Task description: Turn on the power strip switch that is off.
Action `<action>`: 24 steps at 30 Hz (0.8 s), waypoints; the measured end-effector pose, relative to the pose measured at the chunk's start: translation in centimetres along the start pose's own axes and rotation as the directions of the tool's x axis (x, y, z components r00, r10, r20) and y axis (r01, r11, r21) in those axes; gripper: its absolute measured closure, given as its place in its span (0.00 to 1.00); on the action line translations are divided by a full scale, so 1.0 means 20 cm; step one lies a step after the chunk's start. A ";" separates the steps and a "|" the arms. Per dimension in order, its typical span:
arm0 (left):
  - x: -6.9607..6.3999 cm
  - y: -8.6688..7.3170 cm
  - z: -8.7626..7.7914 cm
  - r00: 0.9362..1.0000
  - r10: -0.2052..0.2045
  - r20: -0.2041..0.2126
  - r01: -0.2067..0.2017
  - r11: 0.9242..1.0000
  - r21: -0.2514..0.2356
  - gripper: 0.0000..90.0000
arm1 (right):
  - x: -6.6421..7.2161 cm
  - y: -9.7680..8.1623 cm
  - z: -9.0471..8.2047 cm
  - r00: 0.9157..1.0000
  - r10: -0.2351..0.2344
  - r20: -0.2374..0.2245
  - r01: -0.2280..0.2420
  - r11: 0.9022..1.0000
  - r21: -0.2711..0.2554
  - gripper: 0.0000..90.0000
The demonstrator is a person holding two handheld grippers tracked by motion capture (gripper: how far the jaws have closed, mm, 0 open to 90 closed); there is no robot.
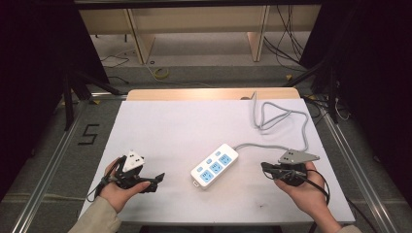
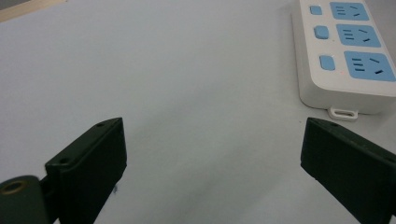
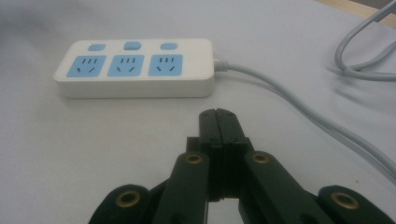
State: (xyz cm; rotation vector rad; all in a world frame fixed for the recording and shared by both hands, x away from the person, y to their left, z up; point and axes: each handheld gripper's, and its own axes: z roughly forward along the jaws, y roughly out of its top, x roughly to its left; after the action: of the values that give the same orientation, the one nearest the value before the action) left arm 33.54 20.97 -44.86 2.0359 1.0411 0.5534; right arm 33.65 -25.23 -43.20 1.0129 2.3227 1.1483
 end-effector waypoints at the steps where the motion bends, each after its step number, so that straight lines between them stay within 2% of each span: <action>1: 0.00 0.00 0.00 1.000 0.000 0.001 0.000 1.000 0.000 0.07 | 0.00 0.00 0.00 1.000 0.000 0.000 0.000 1.000 0.000 1.00; 24: 0.00 0.00 0.01 1.000 0.001 0.005 -0.001 1.000 0.001 0.08 | 0.03 0.05 0.06 1.000 -0.021 -0.014 0.022 1.000 0.010 1.00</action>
State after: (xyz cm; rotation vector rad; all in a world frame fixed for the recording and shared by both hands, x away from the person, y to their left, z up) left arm 33.61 20.87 -44.91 2.0379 1.0371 0.5480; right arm 34.43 -23.76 -43.16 0.9840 2.3463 1.1403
